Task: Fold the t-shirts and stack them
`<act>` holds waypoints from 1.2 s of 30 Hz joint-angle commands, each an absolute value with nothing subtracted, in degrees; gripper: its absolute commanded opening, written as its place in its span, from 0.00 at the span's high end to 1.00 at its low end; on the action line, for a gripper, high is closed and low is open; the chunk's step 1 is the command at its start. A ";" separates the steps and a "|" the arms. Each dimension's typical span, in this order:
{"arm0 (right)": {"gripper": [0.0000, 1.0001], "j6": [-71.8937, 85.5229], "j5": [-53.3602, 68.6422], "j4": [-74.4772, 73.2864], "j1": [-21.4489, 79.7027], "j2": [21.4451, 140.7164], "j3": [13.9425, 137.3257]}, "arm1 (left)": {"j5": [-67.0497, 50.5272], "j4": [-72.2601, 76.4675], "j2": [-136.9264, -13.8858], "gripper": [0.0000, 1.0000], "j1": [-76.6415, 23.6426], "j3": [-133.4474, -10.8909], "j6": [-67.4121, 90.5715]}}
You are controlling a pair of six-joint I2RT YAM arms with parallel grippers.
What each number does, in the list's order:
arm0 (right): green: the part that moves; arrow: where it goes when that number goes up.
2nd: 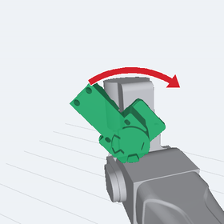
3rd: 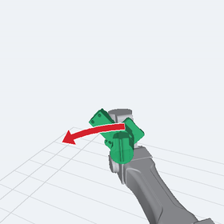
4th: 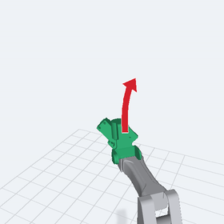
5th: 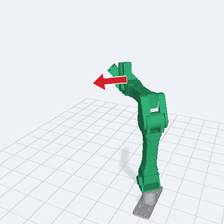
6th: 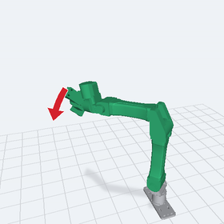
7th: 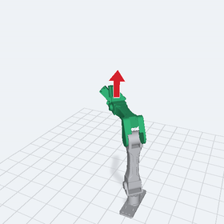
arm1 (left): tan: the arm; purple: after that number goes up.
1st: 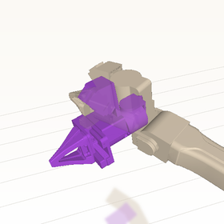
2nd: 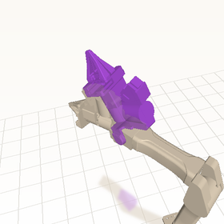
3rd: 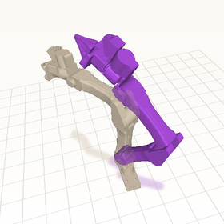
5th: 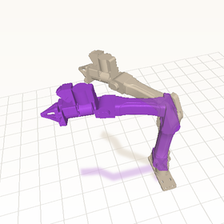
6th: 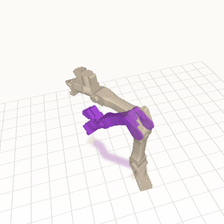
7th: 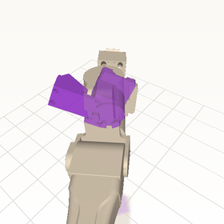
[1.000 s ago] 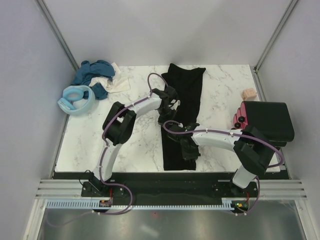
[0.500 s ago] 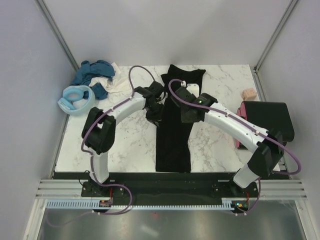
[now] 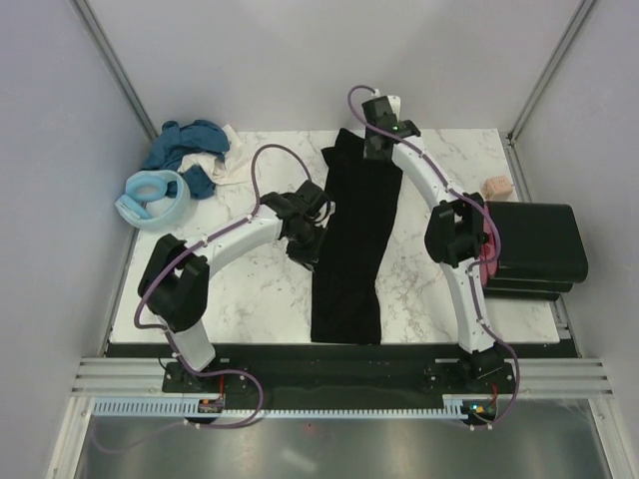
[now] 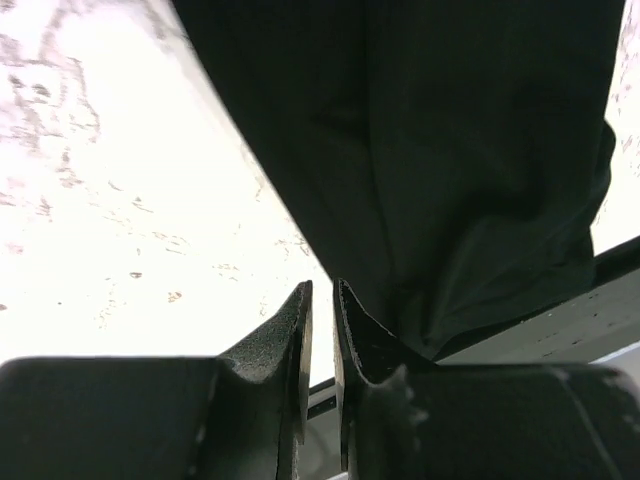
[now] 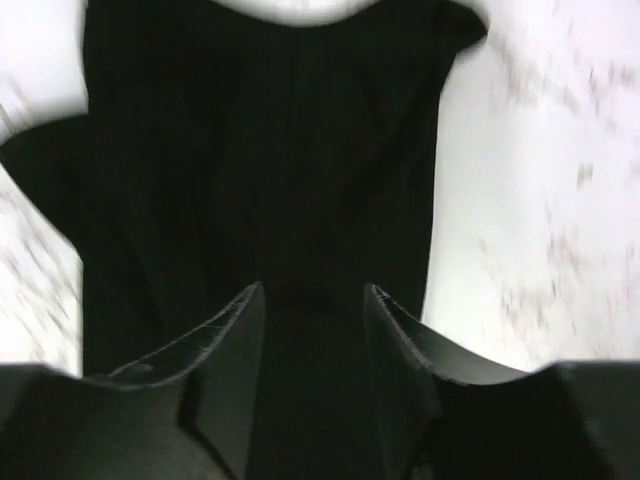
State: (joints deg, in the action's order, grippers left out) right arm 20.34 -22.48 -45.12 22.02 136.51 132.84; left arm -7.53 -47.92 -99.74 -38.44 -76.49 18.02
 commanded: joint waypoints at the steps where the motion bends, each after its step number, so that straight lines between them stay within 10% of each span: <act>1: 0.45 17.49 -17.85 -42.73 18.73 141.41 146.60 | -4.13 -47.20 -99.93 0.80 -41.57 -77.08 17.14; 27: 0.48 21.35 -2.73 -31.29 12.48 151.87 137.55 | -11.94 -48.51 -113.37 0.84 -48.16 -84.64 11.87; 36: 0.76 22.24 8.08 -36.56 12.22 155.92 138.43 | -16.35 -49.92 -120.76 0.98 -50.80 -85.78 12.39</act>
State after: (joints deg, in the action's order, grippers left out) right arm 21.15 0.80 -32.42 11.84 151.94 138.08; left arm -13.89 -49.25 -118.41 -49.36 -84.73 13.98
